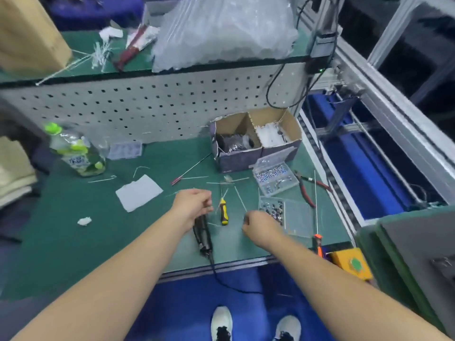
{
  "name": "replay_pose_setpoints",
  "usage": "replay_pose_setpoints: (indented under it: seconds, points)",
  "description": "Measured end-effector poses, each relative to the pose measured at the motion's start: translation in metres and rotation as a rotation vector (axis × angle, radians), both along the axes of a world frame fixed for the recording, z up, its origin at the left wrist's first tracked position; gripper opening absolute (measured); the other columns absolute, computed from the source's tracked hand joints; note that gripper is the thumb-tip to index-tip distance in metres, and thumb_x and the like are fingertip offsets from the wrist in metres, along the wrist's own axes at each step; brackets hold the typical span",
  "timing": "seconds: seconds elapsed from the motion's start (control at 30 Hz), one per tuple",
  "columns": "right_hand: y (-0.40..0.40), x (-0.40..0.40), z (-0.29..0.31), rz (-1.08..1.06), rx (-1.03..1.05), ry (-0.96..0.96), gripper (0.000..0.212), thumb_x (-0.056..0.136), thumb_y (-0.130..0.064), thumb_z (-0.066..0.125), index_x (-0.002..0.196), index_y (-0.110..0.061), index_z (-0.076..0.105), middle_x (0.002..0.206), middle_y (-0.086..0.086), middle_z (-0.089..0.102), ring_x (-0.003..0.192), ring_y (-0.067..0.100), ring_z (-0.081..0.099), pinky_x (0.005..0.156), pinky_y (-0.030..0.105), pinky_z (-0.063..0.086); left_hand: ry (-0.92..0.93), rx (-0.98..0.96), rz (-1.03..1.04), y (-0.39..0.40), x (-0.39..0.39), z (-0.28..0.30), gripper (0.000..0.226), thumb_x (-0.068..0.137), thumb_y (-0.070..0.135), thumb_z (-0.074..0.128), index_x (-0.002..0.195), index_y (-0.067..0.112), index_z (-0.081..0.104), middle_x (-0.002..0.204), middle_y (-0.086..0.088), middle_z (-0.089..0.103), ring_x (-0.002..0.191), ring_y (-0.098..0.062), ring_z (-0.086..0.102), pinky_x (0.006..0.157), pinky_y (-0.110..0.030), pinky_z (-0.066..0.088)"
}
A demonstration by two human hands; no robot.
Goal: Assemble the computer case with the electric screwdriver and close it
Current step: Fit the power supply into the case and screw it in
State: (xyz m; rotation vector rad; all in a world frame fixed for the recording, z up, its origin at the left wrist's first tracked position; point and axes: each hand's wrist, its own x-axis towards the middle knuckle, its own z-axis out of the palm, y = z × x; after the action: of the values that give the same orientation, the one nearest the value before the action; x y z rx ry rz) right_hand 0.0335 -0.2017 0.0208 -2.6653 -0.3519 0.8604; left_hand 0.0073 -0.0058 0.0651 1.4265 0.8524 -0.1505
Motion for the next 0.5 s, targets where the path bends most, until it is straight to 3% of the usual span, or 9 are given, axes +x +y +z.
replay_pose_setpoints:
  seconds: [0.13, 0.3, 0.4, 0.5]
  points:
    - [0.069, -0.015, -0.024, 0.066, 0.026, 0.002, 0.032, 0.102, -0.039, 0.053, 0.110, -0.011, 0.067, 0.113, 0.016, 0.072, 0.105, 0.037, 0.068, 0.075, 0.036, 0.046, 0.065, 0.011, 0.078, 0.038, -0.021, -0.025, 0.007, 0.098, 0.006, 0.062, 0.099, 0.001, 0.066, 0.068, -0.008, 0.055, 0.059, -0.015, 0.054, 0.069, -0.028, 0.061]
    - [0.141, -0.022, -0.050, 0.008, -0.027, -0.064, 0.060, 0.096, -0.065, 0.054, 0.123, -0.012, 0.056, 0.118, 0.010, 0.071, 0.112, 0.032, 0.069, 0.079, 0.036, 0.049, 0.106, -0.008, 0.127, 0.067, -0.043, -0.041, 0.020, 0.102, 0.014, 0.058, 0.085, 0.007, 0.063, 0.072, -0.008, 0.058, 0.063, -0.015, 0.056, 0.067, -0.027, 0.061]
    - [0.160, -0.019, -0.064, -0.026, -0.095, -0.029, 0.060, 0.095, -0.064, 0.057, 0.126, -0.013, 0.046, 0.123, 0.009, 0.069, 0.116, 0.031, 0.068, 0.077, 0.037, 0.044, 0.118, -0.007, 0.168, 0.084, -0.052, -0.046, 0.017, 0.103, 0.016, 0.058, 0.091, 0.007, 0.066, 0.079, -0.005, 0.063, 0.069, -0.014, 0.061, 0.071, -0.029, 0.060]
    - [0.164, -0.015, -0.067, -0.103, -0.066, 0.029, 0.048, 0.096, -0.050, 0.059, 0.123, -0.012, 0.050, 0.117, 0.008, 0.071, 0.110, 0.031, 0.070, 0.075, 0.036, 0.044, 0.117, 0.009, 0.207, 0.091, -0.052, -0.048, 0.012, 0.102, 0.015, 0.057, 0.096, 0.007, 0.064, 0.086, -0.005, 0.066, 0.075, -0.015, 0.064, 0.072, -0.031, 0.058]
